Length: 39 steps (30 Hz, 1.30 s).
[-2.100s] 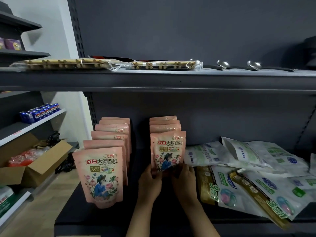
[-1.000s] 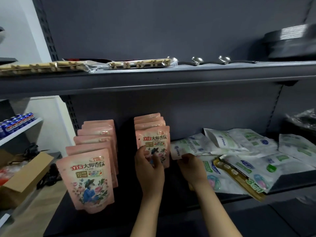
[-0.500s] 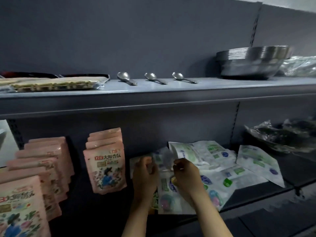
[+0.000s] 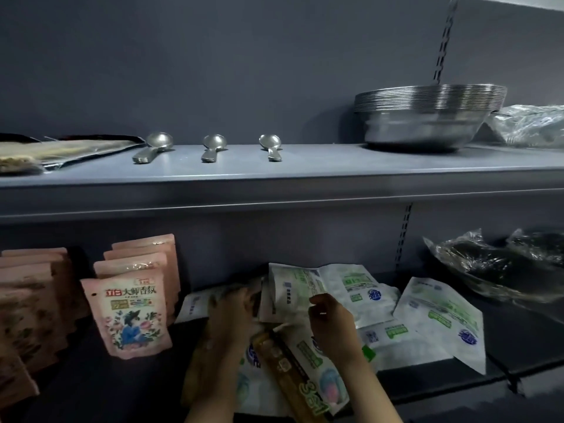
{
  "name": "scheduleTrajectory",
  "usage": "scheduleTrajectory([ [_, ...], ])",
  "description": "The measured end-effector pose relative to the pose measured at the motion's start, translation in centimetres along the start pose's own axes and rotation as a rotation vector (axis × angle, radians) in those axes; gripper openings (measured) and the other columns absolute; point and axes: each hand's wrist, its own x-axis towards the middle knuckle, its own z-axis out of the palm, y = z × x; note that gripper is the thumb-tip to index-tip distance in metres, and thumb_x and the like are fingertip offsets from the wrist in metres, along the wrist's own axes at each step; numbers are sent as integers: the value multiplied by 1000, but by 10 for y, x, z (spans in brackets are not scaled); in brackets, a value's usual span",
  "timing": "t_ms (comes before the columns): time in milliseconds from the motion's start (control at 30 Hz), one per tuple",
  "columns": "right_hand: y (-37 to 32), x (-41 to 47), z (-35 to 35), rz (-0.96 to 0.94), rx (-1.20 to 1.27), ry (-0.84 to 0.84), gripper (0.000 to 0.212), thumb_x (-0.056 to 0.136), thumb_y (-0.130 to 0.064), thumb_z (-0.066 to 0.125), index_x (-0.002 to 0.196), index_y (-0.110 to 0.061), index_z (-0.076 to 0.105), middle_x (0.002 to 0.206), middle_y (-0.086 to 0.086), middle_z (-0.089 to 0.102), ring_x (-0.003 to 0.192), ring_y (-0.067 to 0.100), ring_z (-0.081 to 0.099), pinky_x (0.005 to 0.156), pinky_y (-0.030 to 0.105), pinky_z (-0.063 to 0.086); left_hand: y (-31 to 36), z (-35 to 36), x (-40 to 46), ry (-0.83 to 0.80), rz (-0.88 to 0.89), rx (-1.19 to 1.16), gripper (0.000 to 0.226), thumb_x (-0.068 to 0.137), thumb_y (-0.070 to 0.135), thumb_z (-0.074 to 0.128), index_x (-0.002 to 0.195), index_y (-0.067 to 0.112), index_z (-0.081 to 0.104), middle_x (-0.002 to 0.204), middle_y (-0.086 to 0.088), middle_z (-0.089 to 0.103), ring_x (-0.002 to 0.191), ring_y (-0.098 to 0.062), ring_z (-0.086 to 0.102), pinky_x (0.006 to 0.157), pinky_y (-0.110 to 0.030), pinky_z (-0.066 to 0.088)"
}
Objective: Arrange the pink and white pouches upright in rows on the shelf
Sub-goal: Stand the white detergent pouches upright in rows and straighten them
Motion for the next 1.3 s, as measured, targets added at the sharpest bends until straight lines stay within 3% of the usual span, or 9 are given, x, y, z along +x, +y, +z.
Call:
scheduleTrajectory([
  [267,-22,14,1,-139,142,8,20,94,-12,49,108,-13,63,87,1,65,75,17,59,63,22,45,24,-74,5,401,-38,-472,31,98,15,41,117,3,61,104,-18,69,93,-31,66,76,-32,49],
  [400,-43,22,6,-190,342,-73,14,89,-14,61,100,-20,56,90,-5,63,88,14,61,69,19,44,32,-99,8,319,-81,-610,28,98,24,42,111,8,61,99,-7,67,82,-17,58,65,-23,42],
  [633,-53,33,5,-167,790,-429,61,75,6,72,125,-16,46,110,7,68,82,5,70,62,17,54,21,-110,31,154,-241,-1009,6,90,32,57,91,27,55,88,-8,64,81,-28,64,74,-56,54],
  [733,-43,36,15,-130,656,-472,34,73,-11,76,106,-13,68,100,8,74,87,19,68,70,27,50,13,-107,36,128,-213,-976,7,86,37,61,84,38,55,98,-9,67,86,-31,67,71,-60,55],
  [833,-36,40,26,-68,686,-422,29,72,-17,76,100,-12,72,99,11,74,84,22,66,67,30,48,6,-106,39,119,-194,-1055,20,85,22,65,102,28,55,114,-7,66,95,-20,64,78,-42,55],
  [933,-37,45,33,-27,776,-397,24,78,-6,72,102,-7,71,99,13,74,83,25,68,63,27,51,-2,-105,40,28,-147,-894,50,85,24,65,131,18,45,118,3,60,99,-10,57,79,-24,47],
  [1033,-44,50,37,-7,856,-408,24,79,-1,68,103,-3,69,100,13,74,86,24,71,63,25,55,-8,-103,38,-63,-177,-710,60,84,35,64,136,21,39,123,4,60,101,-13,57,89,-36,49],
  [1200,-51,54,41,-23,907,-436,18,79,6,64,95,-2,69,86,8,76,73,17,72,57,23,55,-8,-97,28,-219,-150,-639,52,86,31,62,133,24,40,111,11,56,80,4,51,61,-15,39],
  [1300,-51,55,46,-33,911,-406,18,79,8,64,93,-2,68,79,6,75,65,12,71,52,19,52,-11,-94,25,-242,-127,-584,71,87,27,63,144,29,22,133,3,50,102,-9,52,73,-20,40],
])
